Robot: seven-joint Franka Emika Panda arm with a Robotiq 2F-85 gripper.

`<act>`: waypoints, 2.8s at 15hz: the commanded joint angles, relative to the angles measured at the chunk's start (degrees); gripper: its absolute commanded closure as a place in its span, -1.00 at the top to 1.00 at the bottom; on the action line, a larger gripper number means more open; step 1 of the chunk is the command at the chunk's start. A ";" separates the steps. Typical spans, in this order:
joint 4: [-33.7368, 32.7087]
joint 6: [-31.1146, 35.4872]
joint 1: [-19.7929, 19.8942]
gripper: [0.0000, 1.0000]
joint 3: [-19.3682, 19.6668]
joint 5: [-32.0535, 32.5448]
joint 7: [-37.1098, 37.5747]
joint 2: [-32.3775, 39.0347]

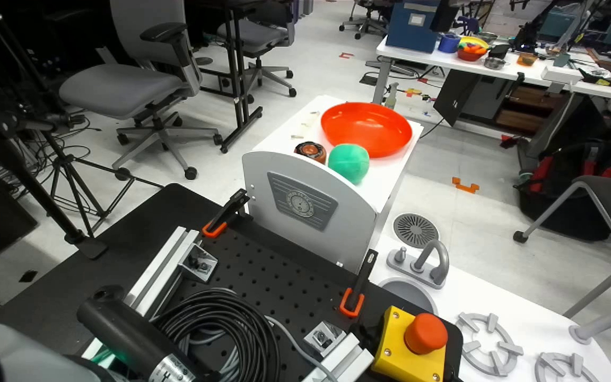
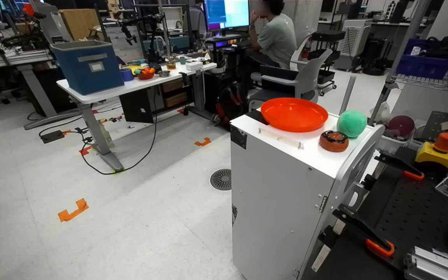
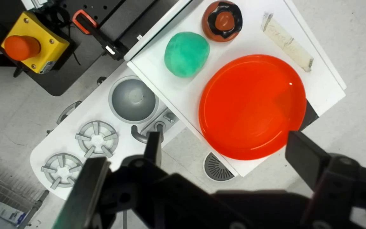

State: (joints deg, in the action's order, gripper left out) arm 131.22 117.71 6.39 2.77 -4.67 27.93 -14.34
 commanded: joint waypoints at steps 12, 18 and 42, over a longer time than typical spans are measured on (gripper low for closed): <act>2.42 -5.73 2.05 1.00 1.49 0.66 -1.47 1.78; 2.21 -7.07 2.19 1.00 1.85 0.30 -1.61 2.11; -2.43 -13.97 1.55 1.00 3.45 -0.01 -9.11 8.37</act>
State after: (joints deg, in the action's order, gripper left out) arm 130.29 106.21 8.15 6.05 -4.99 20.42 -5.63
